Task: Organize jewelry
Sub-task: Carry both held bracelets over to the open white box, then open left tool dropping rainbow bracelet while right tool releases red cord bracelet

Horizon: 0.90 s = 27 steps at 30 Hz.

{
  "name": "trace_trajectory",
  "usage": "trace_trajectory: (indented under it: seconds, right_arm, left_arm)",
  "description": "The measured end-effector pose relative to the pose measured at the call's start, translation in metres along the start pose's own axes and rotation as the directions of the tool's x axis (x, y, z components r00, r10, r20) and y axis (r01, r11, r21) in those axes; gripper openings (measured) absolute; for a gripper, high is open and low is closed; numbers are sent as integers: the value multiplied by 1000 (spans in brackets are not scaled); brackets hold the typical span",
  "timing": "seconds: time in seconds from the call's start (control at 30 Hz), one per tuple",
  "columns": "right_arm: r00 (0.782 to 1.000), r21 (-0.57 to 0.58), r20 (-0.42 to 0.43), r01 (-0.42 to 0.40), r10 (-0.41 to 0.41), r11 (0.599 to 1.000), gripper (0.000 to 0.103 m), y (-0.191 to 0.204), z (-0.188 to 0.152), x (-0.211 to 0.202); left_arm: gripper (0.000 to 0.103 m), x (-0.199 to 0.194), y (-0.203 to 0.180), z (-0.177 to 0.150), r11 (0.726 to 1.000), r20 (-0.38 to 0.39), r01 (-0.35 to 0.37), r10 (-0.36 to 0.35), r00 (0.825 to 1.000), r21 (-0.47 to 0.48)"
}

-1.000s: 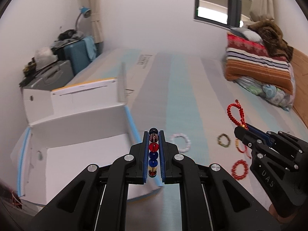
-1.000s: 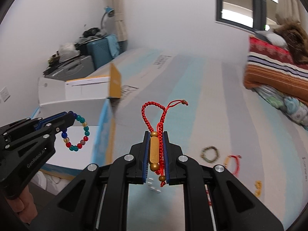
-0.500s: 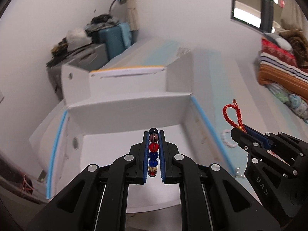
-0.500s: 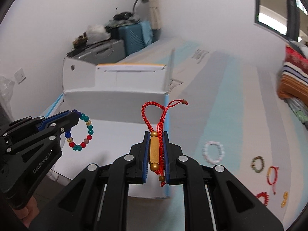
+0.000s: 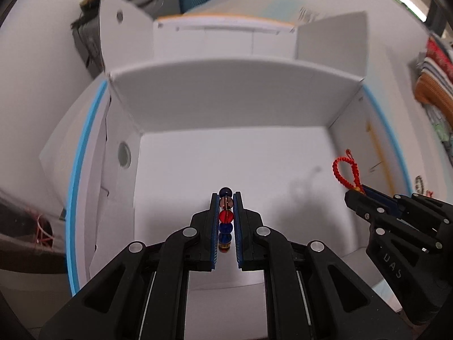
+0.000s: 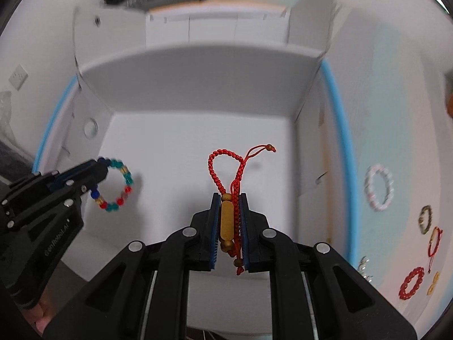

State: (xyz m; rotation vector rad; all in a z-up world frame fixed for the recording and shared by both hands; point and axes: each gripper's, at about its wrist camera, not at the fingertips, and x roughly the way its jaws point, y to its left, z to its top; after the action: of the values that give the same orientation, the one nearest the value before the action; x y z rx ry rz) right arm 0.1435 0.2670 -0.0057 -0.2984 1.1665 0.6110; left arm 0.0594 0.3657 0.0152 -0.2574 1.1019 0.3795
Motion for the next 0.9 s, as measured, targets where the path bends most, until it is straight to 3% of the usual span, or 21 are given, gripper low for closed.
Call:
trace_trajectory:
  seconds: [0.13, 0.47, 0.57, 0.67, 0.77, 0.9]
  right_arm:
    - [998, 15, -63, -4, 5, 1000, 12, 1, 0, 16]
    - [998, 16, -57, 0, 1, 1000, 14, 8, -6, 22]
    - [1000, 24, -26, -4, 5, 1000, 24, 8, -8, 14]
    - [1000, 17, -6, 4, -4, 1000, 31, 9, -4, 8]
    - [1000, 14, 2, 9, -9, 1000, 39, 9, -5, 5]
    - [1000, 19, 28, 10, -10, 1000, 60, 5, -8, -5]
  left_arm:
    - [9, 16, 8, -1, 1000, -54, -18, 17, 998, -5]
    - [9, 24, 18, -11, 1000, -63, -17, 15, 998, -26]
    - [12, 22, 18, -13, 1000, -61, 13, -14, 998, -18]
    - [12, 16, 15, -15, 1000, -37, -2, 2, 999, -2]
    - [25, 8, 11, -15, 1000, -14, -24, 24, 1000, 4]
    - [46, -5, 12, -15, 999, 28, -41, 41, 999, -6]
